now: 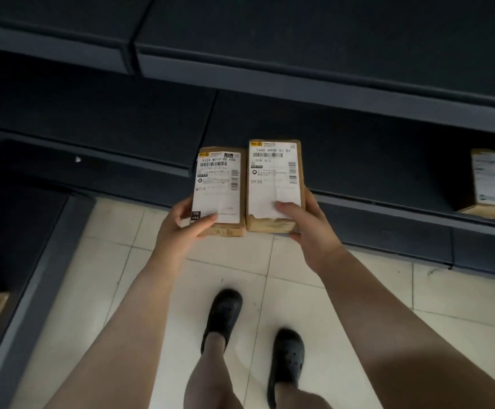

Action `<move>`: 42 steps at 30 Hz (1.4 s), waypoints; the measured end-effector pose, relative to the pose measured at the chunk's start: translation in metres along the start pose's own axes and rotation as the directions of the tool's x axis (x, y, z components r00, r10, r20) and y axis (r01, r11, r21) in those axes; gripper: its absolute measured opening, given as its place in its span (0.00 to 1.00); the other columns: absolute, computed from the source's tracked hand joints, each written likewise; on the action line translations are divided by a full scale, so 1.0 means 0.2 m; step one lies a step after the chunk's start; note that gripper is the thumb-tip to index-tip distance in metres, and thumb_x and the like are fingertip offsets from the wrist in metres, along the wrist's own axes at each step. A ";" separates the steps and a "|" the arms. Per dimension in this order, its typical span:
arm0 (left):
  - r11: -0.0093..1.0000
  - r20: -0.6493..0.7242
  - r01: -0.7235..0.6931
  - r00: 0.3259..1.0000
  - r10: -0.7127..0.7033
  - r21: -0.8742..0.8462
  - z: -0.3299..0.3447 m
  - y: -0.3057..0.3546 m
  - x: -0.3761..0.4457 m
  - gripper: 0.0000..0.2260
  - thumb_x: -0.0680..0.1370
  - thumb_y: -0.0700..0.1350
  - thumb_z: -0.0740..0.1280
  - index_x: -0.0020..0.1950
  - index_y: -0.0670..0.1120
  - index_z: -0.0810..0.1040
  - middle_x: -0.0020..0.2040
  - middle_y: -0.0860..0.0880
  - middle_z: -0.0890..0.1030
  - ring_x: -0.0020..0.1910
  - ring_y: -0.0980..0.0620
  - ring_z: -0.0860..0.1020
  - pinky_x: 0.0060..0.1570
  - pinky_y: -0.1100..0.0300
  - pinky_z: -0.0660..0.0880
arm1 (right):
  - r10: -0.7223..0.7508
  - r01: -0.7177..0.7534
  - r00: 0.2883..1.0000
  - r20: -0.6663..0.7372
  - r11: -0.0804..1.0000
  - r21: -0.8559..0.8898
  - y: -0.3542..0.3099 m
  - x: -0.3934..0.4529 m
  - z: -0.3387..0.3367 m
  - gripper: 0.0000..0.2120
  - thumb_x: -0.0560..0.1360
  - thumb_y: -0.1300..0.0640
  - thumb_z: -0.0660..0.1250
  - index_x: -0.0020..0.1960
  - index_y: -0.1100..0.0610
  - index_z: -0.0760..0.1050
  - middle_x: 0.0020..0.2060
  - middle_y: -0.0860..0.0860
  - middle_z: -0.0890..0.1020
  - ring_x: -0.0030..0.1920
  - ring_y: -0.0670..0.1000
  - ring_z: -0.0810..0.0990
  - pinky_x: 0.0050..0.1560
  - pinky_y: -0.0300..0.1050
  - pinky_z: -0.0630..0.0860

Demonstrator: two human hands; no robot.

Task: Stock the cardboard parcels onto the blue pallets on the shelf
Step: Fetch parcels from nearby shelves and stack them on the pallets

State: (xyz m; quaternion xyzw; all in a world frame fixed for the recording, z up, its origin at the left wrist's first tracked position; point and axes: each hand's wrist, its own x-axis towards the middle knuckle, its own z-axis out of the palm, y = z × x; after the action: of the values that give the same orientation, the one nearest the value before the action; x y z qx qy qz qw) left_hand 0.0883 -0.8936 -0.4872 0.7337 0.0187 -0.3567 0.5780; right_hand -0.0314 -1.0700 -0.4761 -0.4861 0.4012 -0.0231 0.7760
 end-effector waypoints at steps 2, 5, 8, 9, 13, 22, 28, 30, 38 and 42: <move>1.000 -0.060 0.016 0.998 -0.016 -0.006 -0.03 0.03 -0.19 0.33 0.61 0.49 0.78 0.64 0.48 0.73 0.58 0.48 0.79 0.58 0.47 0.78 0.56 0.50 0.76 | -0.010 0.011 0.999 0.035 0.999 -0.044 -0.05 -0.15 0.02 0.34 0.66 0.55 0.73 0.69 0.42 0.67 0.59 0.45 0.80 0.63 0.51 0.75 0.69 0.58 0.67; 0.999 -0.141 -0.016 0.990 0.010 -0.044 -0.05 0.10 -0.44 0.24 0.69 0.42 0.73 0.64 0.48 0.72 0.58 0.48 0.79 0.57 0.47 0.78 0.56 0.51 0.76 | -0.046 0.055 0.995 0.090 0.992 -0.111 -0.15 -0.36 0.07 0.31 0.66 0.53 0.72 0.66 0.41 0.69 0.58 0.44 0.80 0.62 0.50 0.76 0.68 0.57 0.68; 0.996 -0.198 -0.063 0.979 0.050 -0.057 -0.07 0.18 -0.66 0.21 0.71 0.40 0.72 0.62 0.51 0.73 0.56 0.50 0.79 0.57 0.48 0.78 0.52 0.55 0.77 | -0.086 0.102 0.990 0.114 0.985 -0.142 -0.25 -0.55 0.12 0.31 0.62 0.52 0.71 0.64 0.39 0.69 0.58 0.43 0.80 0.62 0.49 0.76 0.67 0.56 0.69; 0.995 -0.211 -0.078 0.975 0.063 -0.063 -0.08 0.22 -0.72 0.21 0.71 0.40 0.72 0.62 0.52 0.73 0.57 0.50 0.79 0.57 0.48 0.78 0.53 0.54 0.77 | -0.103 0.121 0.987 0.127 0.982 -0.144 -0.29 -0.61 0.13 0.33 0.62 0.52 0.71 0.66 0.40 0.68 0.59 0.42 0.79 0.62 0.49 0.75 0.67 0.55 0.69; 0.979 -0.264 -0.178 0.953 0.146 -0.100 -0.14 0.41 -0.94 0.21 0.70 0.41 0.74 0.60 0.54 0.75 0.59 0.50 0.78 0.57 0.48 0.79 0.56 0.52 0.76 | -0.161 0.184 0.971 0.179 0.975 -0.122 -0.46 -0.81 0.19 0.35 0.68 0.54 0.72 0.72 0.44 0.63 0.63 0.46 0.76 0.64 0.50 0.74 0.64 0.48 0.72; 0.916 -0.358 -0.400 0.860 0.363 -0.033 -0.24 0.85 -1.38 0.21 0.72 0.41 0.71 0.62 0.55 0.74 0.53 0.59 0.80 0.54 0.58 0.79 0.52 0.60 0.76 | -0.331 0.362 0.910 0.250 0.928 -0.089 -0.83 -1.19 0.41 0.34 0.66 0.52 0.70 0.71 0.47 0.64 0.59 0.44 0.79 0.60 0.46 0.76 0.60 0.43 0.74; 0.863 -0.422 -0.502 0.794 0.437 -0.051 -0.45 1.04 -1.57 0.21 0.73 0.42 0.70 0.65 0.53 0.73 0.57 0.54 0.79 0.56 0.54 0.79 0.49 0.61 0.78 | -0.436 0.493 0.840 0.323 0.862 -0.120 -1.03 -1.37 0.65 0.31 0.66 0.50 0.72 0.65 0.44 0.63 0.62 0.45 0.75 0.62 0.47 0.74 0.64 0.49 0.72; 0.837 -0.448 -0.545 0.760 0.470 -0.046 -0.53 1.09 -1.65 0.21 0.74 0.41 0.69 0.66 0.53 0.72 0.57 0.55 0.78 0.53 0.57 0.79 0.45 0.64 0.79 | -0.468 0.535 0.806 0.362 0.837 -0.110 -1.07 -1.42 0.75 0.30 0.69 0.52 0.73 0.66 0.45 0.62 0.62 0.45 0.74 0.62 0.47 0.74 0.64 0.49 0.72; 0.753 -0.604 -0.657 0.591 0.534 0.023 -0.94 1.21 -1.95 0.21 0.75 0.41 0.68 0.66 0.54 0.71 0.56 0.57 0.78 0.53 0.57 0.78 0.45 0.63 0.78 | -0.516 0.637 0.662 0.544 0.770 -0.045 -1.14 -1.64 1.26 0.31 0.66 0.47 0.70 0.66 0.43 0.62 0.63 0.45 0.74 0.63 0.47 0.74 0.65 0.52 0.72; 0.728 -0.677 -0.683 0.509 0.532 0.058 -1.16 1.20 -2.07 0.19 0.74 0.42 0.69 0.63 0.56 0.72 0.58 0.53 0.78 0.55 0.55 0.78 0.51 0.58 0.77 | -0.501 0.646 0.604 0.620 0.764 -0.012 -1.11 -1.73 1.49 0.33 0.66 0.47 0.69 0.68 0.43 0.61 0.64 0.45 0.73 0.64 0.47 0.73 0.67 0.52 0.70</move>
State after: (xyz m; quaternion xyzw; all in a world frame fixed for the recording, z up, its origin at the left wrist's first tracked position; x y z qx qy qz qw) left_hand 0.0021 -0.6143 -0.0439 0.7002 -0.0024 0.1539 0.6971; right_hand 0.0050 -0.8198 -0.0351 -0.6598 -0.0357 -0.0746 0.7468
